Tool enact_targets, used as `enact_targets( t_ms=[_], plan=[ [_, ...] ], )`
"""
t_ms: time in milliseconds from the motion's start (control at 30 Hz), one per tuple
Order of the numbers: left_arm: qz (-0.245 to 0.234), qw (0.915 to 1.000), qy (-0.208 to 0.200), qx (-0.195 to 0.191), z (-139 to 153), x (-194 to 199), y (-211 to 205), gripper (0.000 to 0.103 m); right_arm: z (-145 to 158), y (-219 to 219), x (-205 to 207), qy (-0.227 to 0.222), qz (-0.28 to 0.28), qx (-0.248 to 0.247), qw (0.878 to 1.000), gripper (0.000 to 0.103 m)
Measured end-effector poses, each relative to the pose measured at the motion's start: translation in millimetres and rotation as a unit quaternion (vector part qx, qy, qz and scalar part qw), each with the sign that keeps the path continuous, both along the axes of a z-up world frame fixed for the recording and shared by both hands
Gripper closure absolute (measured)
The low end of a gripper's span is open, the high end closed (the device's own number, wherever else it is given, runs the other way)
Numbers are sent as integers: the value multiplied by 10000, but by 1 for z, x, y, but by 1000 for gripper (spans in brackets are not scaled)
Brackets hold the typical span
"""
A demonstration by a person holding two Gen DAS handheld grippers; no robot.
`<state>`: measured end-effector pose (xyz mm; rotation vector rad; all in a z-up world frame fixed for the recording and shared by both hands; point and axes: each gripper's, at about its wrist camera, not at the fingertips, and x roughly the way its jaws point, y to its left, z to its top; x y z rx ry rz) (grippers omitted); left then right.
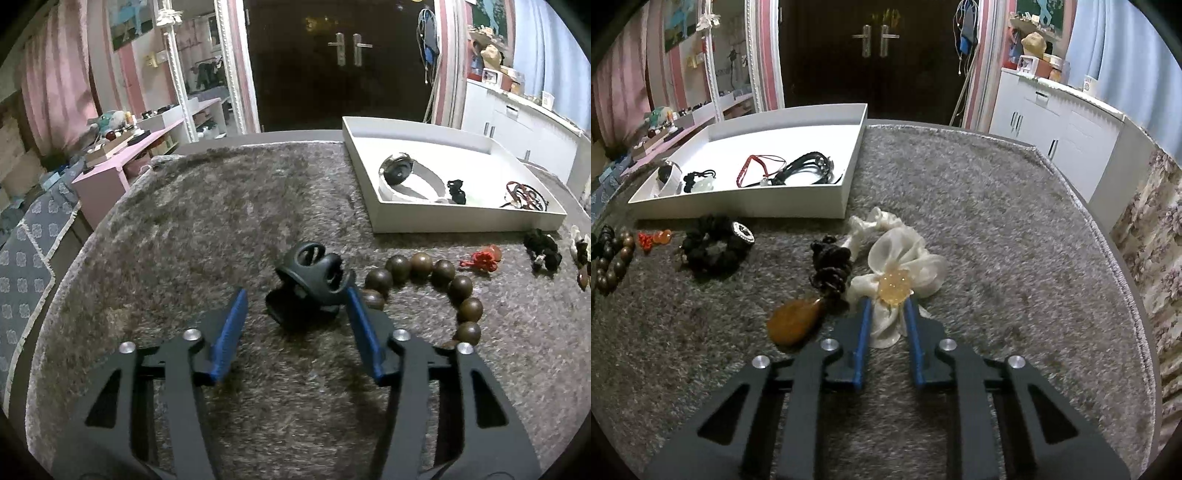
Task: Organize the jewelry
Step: 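Grasp the black hair clip with the left tool while the right tool grasps the white fabric flower, then carry the hair clip and white flower into the tray with both tools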
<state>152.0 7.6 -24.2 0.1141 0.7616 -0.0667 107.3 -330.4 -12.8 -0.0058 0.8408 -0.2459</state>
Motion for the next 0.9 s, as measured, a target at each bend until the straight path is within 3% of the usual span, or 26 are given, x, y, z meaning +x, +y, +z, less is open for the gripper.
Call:
enact_targets(
  t_ms=[233, 267, 333, 900],
  plan=[
    [-97, 9999, -54, -17, 1, -3, -5, 83, 4, -5, -5, -162, -57, 101, 9998, 89],
    [-72, 9999, -67, -45, 1, -4, -4, 86, 5, -5, -5, -181, -55, 111, 9998, 99],
    [-38, 9999, -60, -152, 2, -4, 0, 93, 5, -4, -6, -193, -37, 131, 9997, 99],
    [16, 9987, -128, -494, 11, -9, 10, 99, 23, -4, -18, -485, -20, 294, 9984, 100]
  ],
)
